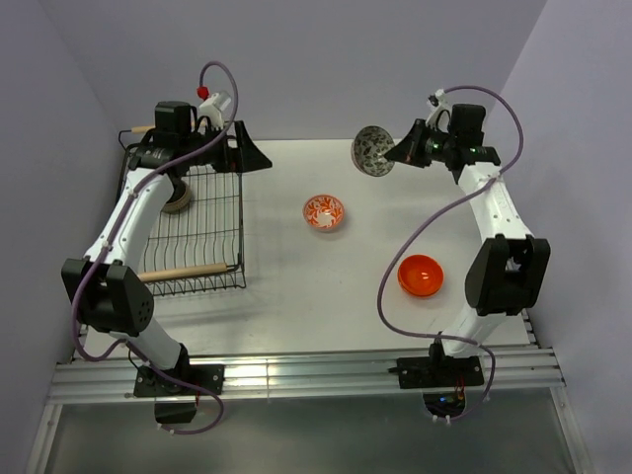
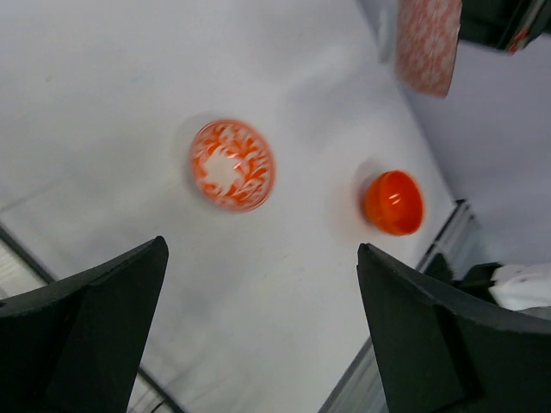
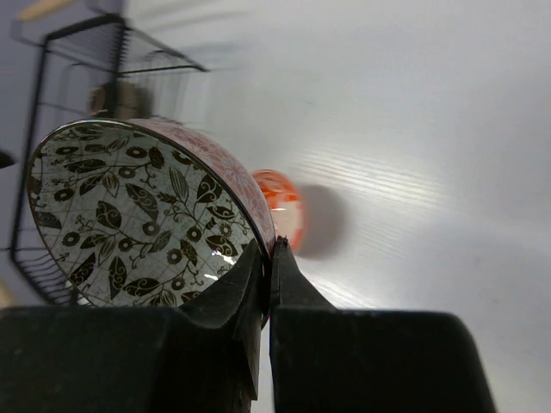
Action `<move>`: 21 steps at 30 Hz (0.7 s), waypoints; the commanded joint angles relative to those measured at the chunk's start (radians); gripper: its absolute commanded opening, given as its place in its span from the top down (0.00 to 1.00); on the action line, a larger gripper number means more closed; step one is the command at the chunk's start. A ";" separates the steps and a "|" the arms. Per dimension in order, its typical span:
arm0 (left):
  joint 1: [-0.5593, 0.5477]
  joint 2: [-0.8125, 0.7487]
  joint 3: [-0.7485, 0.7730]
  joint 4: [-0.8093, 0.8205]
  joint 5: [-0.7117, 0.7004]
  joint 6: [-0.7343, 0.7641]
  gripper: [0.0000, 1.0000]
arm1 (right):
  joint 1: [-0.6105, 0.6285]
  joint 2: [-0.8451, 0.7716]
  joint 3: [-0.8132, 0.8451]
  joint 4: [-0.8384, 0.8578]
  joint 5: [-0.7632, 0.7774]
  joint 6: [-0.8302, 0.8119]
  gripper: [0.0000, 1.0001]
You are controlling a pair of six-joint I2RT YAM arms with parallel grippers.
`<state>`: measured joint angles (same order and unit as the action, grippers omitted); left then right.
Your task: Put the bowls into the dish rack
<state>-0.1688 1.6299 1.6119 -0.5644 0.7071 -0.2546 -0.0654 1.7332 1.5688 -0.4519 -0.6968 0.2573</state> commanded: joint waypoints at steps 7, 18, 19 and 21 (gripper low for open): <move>-0.027 -0.050 -0.066 0.409 0.223 -0.408 0.00 | 0.254 -0.084 -0.041 0.182 -0.158 0.143 1.00; -0.112 -0.097 -0.248 0.544 0.253 -0.494 0.00 | 0.381 -0.058 -0.019 0.125 -0.139 0.077 1.00; -0.115 -0.102 -0.260 0.552 0.261 -0.502 0.00 | 0.383 -0.055 -0.019 0.121 -0.135 0.073 1.00; -0.120 -0.099 -0.267 0.557 0.270 -0.512 0.01 | 0.392 -0.055 -0.018 0.110 -0.124 0.054 1.00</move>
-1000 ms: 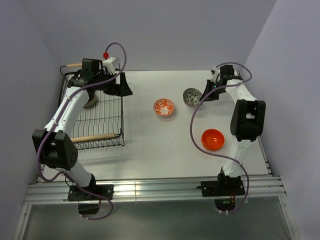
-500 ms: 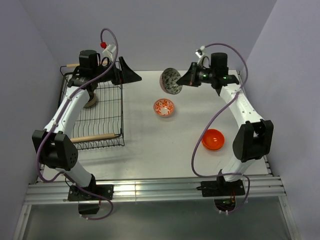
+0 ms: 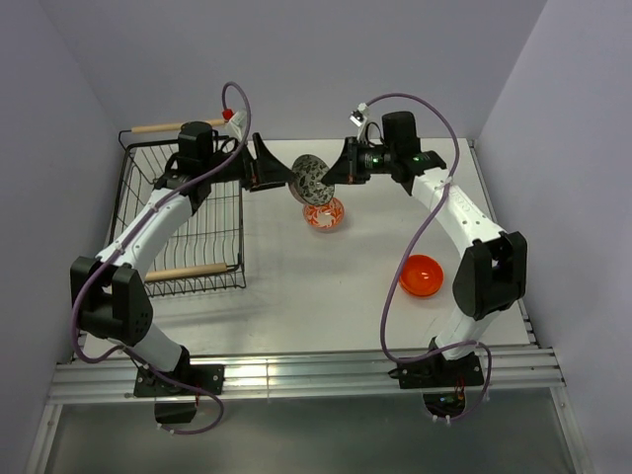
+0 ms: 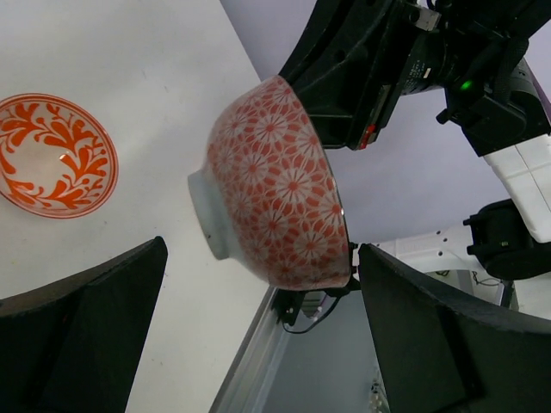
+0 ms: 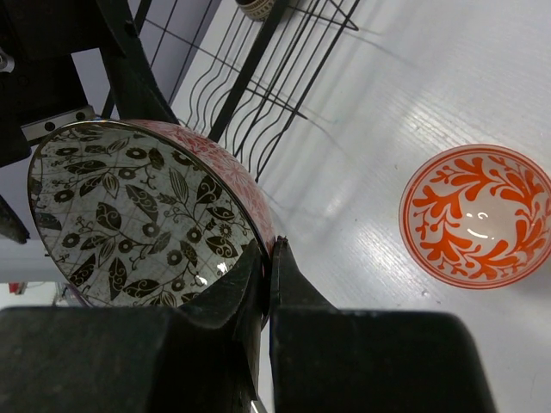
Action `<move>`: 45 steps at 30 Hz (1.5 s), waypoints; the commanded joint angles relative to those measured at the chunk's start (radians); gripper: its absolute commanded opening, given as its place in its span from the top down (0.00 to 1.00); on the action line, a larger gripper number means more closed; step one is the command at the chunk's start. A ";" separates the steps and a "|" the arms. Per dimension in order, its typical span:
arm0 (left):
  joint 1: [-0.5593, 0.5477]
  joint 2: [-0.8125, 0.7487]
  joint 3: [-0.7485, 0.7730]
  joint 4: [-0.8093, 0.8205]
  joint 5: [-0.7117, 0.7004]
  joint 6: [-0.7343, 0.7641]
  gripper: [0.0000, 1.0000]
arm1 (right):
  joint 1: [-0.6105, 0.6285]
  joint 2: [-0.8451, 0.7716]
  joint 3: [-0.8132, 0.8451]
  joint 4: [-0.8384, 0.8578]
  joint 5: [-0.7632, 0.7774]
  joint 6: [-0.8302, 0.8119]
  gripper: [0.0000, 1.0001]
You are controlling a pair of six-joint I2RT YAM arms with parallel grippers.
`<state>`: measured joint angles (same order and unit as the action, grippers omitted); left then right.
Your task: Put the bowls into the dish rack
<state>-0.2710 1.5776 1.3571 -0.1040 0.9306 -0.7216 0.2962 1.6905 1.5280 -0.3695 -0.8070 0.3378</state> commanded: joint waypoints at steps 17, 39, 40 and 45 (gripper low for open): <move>-0.056 -0.014 -0.001 0.012 0.031 -0.029 0.10 | 0.060 -0.018 0.017 0.026 -0.015 -0.034 1.00; -0.071 -0.019 -0.065 0.041 0.002 -0.091 0.14 | 0.103 -0.041 0.012 0.007 0.103 -0.079 1.00; -0.071 -0.021 -0.069 0.043 0.002 -0.090 0.14 | 0.104 -0.040 0.012 0.007 0.103 -0.077 1.00; -0.077 -0.021 -0.070 0.035 -0.001 -0.081 0.16 | 0.106 -0.034 0.018 0.003 0.095 -0.077 1.00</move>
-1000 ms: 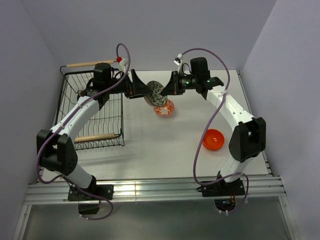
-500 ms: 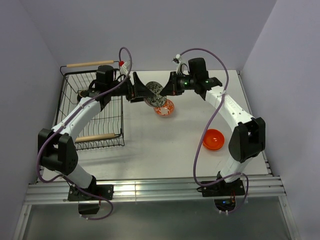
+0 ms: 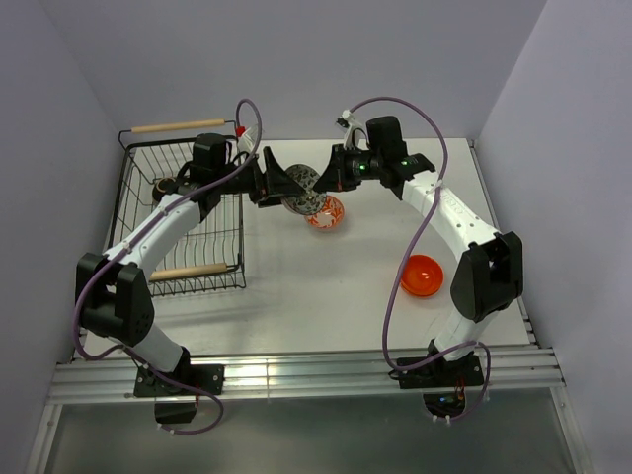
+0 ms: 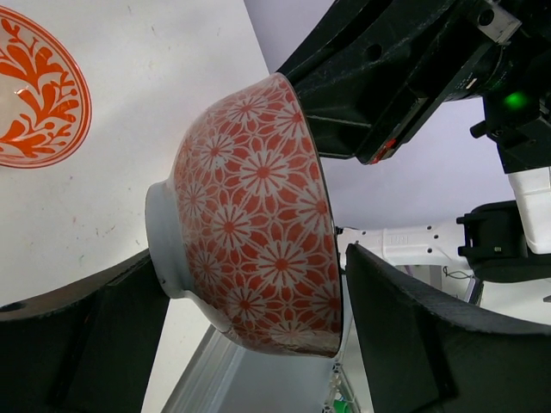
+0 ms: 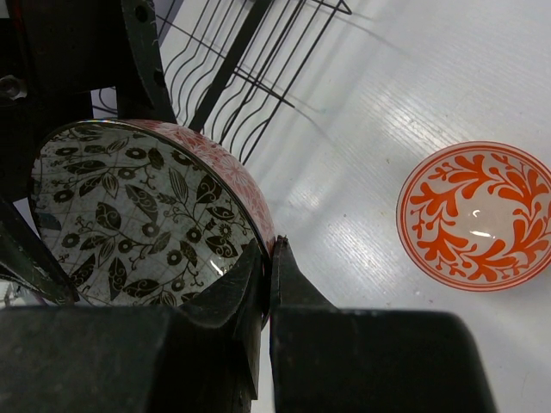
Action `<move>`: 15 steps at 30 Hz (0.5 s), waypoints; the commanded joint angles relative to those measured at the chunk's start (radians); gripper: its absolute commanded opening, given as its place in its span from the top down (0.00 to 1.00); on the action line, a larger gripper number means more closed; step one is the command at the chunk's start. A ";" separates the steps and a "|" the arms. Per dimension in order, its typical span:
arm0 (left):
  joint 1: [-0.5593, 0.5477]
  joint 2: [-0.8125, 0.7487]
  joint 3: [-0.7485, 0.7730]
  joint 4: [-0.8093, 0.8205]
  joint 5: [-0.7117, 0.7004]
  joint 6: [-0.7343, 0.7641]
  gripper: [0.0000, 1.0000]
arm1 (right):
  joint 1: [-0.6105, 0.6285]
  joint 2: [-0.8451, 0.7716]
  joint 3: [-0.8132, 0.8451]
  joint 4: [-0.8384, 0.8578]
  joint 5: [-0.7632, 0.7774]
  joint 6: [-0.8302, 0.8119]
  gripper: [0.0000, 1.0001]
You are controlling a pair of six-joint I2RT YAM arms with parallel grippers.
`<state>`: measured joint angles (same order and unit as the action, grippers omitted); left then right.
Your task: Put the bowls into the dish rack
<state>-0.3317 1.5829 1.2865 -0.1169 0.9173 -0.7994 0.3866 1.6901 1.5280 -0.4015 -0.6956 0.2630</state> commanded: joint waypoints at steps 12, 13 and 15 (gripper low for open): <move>-0.021 -0.032 -0.009 0.046 0.005 0.011 0.63 | 0.020 -0.017 0.043 -0.005 -0.025 -0.019 1.00; -0.021 -0.034 -0.009 0.045 0.002 0.012 0.67 | 0.020 -0.010 0.047 -0.013 -0.024 -0.021 1.00; -0.021 -0.034 -0.004 0.043 0.003 0.014 0.81 | 0.020 0.000 0.061 -0.026 -0.022 -0.022 0.97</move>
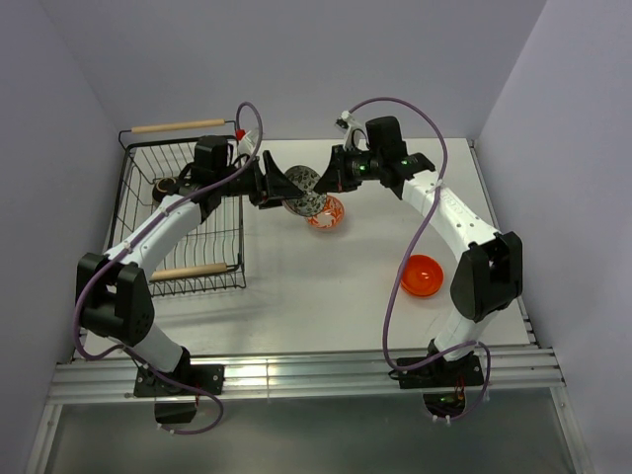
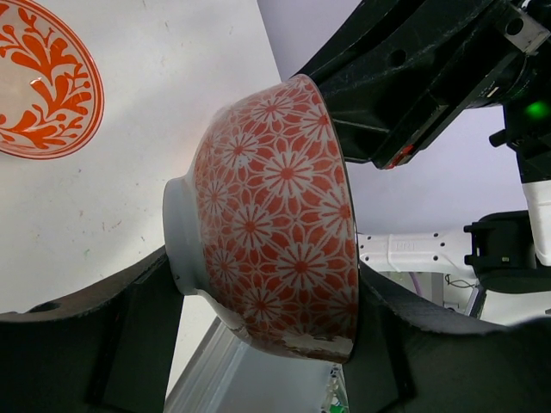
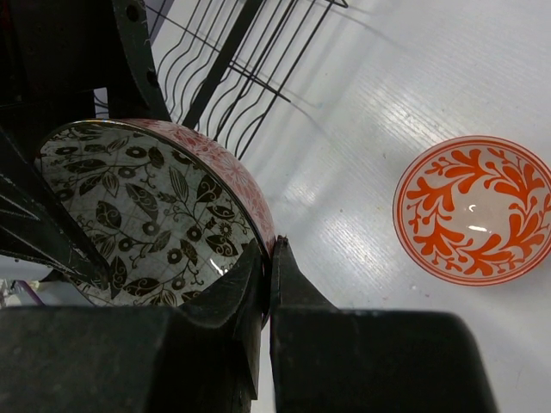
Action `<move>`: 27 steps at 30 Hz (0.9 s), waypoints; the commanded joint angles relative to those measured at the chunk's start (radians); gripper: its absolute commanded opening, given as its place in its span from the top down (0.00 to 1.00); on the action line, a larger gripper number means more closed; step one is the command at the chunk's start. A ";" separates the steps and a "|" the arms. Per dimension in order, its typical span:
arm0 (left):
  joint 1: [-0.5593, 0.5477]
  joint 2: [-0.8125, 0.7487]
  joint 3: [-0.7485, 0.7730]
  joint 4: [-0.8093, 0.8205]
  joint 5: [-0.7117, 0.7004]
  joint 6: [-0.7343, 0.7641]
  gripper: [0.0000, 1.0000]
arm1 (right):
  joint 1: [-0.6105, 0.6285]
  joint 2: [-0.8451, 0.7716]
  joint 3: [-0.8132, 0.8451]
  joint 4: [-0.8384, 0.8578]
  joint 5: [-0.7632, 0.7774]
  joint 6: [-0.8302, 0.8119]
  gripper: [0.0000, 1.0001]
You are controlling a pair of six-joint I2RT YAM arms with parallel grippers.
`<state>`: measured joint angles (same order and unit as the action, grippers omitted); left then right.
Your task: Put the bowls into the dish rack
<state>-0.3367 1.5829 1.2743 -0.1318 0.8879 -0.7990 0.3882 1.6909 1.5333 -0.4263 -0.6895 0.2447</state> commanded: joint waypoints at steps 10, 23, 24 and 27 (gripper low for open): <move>-0.016 -0.029 0.042 0.006 0.006 0.050 1.00 | 0.018 0.009 0.074 -0.011 -0.022 0.005 0.56; -0.010 -0.035 0.033 -0.009 -0.032 0.055 1.00 | 0.018 0.013 0.083 -0.032 -0.025 -0.007 0.39; -0.009 -0.037 0.028 -0.006 -0.033 0.054 1.00 | 0.018 0.015 0.083 -0.037 -0.025 -0.007 0.37; -0.002 -0.040 0.033 -0.020 -0.041 0.063 1.00 | 0.018 0.012 0.085 -0.045 -0.024 -0.013 0.33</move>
<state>-0.3466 1.5829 1.2743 -0.1909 0.8421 -0.7521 0.4000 1.7016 1.5688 -0.4667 -0.7002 0.2443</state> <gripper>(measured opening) 0.670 0.658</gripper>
